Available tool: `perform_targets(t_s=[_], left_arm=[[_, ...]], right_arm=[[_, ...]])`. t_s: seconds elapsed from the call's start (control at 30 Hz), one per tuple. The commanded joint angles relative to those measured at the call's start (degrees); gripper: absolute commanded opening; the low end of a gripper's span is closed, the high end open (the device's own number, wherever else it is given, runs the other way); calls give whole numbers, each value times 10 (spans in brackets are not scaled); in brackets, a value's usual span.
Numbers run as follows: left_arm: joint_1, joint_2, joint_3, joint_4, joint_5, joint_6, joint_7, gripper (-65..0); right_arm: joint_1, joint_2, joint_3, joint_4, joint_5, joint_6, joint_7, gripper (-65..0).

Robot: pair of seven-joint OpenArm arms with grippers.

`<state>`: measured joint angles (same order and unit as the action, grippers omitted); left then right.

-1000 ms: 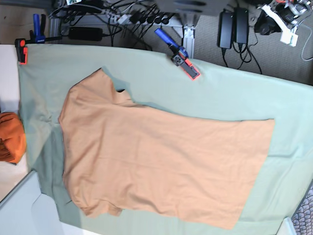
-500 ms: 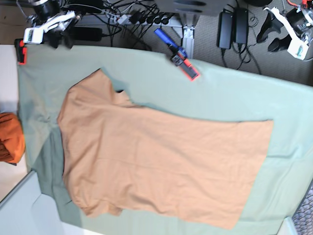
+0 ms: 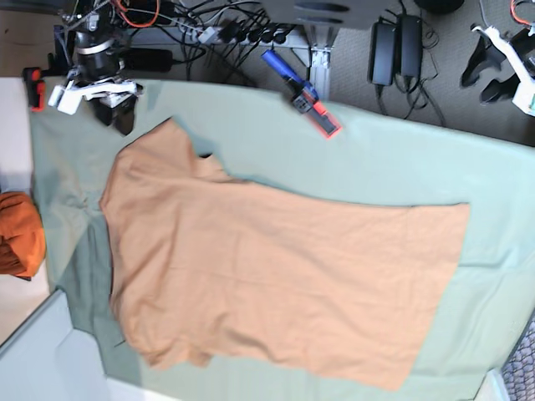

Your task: Fold the T-shirt properly

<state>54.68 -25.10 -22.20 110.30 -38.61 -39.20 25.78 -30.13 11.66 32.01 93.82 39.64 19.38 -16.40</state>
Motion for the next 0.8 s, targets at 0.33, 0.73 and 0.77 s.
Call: perform_targets(t_s=[0.33,0.73,0.77], left_arm=[[9,-6,-4,9,-8,-8,-7,-308],[7,-12,-4,10,-71,-8,17,-301],[7,-16,-4,10,-71,-8,17,-301]], right_arm=[[33,-72,-64,-18,17,-1,-4,-344],[57,-98,-68,-18,11,-1,-3,-344],[60,-98,-68,-18,11,-1,-3,-344]])
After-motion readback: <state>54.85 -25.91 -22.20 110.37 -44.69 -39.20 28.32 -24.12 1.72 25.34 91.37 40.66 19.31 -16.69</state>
